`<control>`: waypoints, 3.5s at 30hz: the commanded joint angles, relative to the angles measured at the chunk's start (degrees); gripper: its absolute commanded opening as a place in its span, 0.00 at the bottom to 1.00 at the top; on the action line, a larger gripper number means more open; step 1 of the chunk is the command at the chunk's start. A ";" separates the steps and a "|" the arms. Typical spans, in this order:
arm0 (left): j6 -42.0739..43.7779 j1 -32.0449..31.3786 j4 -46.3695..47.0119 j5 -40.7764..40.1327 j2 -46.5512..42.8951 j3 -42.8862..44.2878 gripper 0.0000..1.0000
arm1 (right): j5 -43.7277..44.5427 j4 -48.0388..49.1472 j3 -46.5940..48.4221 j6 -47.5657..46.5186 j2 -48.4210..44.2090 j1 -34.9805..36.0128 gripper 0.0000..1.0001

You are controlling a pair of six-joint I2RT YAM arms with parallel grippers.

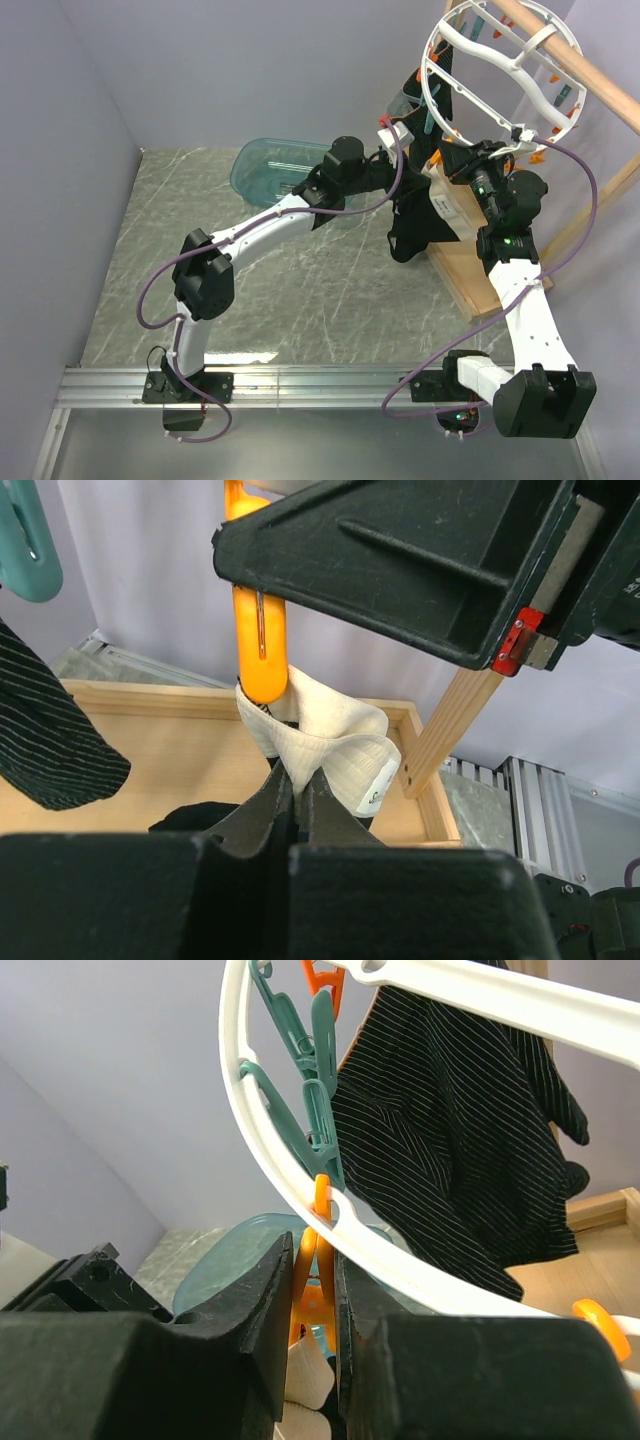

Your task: Clip the underwear to the hanger

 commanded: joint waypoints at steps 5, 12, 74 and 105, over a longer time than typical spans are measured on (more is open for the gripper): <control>1.92 -0.22 2.50 -1.16 1.13 5.23 0.00 | -7.57 -3.74 0.86 -3.06 0.71 2.17 0.00; 2.35 -0.22 1.97 -1.08 2.54 7.96 0.00 | -8.01 -3.83 0.94 -3.76 0.62 2.17 0.00; -0.37 1.36 2.85 -4.86 1.40 4.19 0.55 | -8.19 -37.13 5.25 -19.67 -24.68 2.70 0.73; 2.44 -6.20 18.05 -10.30 -14.96 -20.08 0.69 | -19.77 -56.57 9.21 -14.66 -20.65 -23.92 0.66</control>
